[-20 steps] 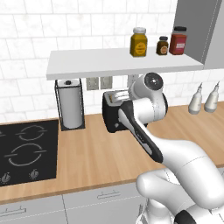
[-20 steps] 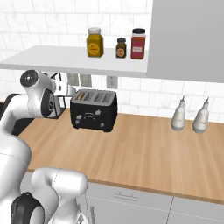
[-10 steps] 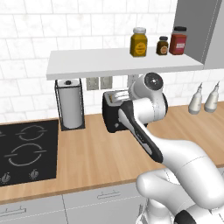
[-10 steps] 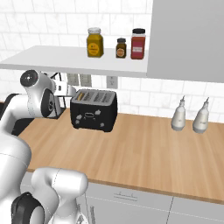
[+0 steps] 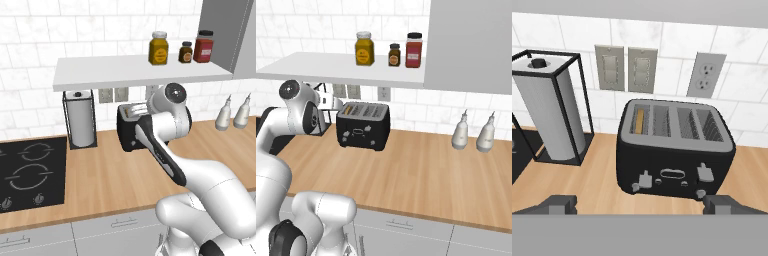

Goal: Start the toaster. Once the lever pops up, take the bread to the plate on the dining counter.

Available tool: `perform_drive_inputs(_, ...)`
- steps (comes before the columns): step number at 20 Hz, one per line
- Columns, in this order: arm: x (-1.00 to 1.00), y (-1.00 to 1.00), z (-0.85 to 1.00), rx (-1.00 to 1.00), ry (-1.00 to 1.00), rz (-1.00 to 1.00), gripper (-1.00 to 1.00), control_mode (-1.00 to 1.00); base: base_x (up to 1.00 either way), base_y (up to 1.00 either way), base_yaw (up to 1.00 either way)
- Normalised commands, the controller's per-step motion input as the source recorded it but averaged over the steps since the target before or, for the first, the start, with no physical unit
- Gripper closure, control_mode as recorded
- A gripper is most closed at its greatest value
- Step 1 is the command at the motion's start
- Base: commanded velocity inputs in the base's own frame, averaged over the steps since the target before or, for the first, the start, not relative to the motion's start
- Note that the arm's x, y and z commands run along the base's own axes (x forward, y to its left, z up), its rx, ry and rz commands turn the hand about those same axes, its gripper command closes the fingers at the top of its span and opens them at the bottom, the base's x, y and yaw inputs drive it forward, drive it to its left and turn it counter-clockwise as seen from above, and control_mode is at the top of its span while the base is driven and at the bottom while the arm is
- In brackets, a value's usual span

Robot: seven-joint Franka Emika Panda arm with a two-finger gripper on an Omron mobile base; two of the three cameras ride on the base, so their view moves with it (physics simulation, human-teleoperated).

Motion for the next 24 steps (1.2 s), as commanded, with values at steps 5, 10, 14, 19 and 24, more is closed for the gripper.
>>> perform_drive_inputs(5,0.00,0.00,0.00,0.00,0.00,0.00,-1.00,-1.00,0.00,0.00,0.00)
perform_drive_inputs(10,0.00,0.00,0.00,0.00,0.00,0.00,-1.00,-1.00,0.00,0.00,0.00)
perform_drive_inputs(14,0.00,0.00,0.00,0.00,0.00,0.00,-1.00,-1.00,0.00,0.00,0.00)
perform_drive_inputs(19,0.00,0.00,0.00,0.00,0.00,0.00,-1.00,-1.00,0.00,0.00,0.00)
perform_drive_inputs(24,0.00,0.00,0.00,0.00,0.00,0.00,-1.00,-1.00,0.00,0.00,0.00)
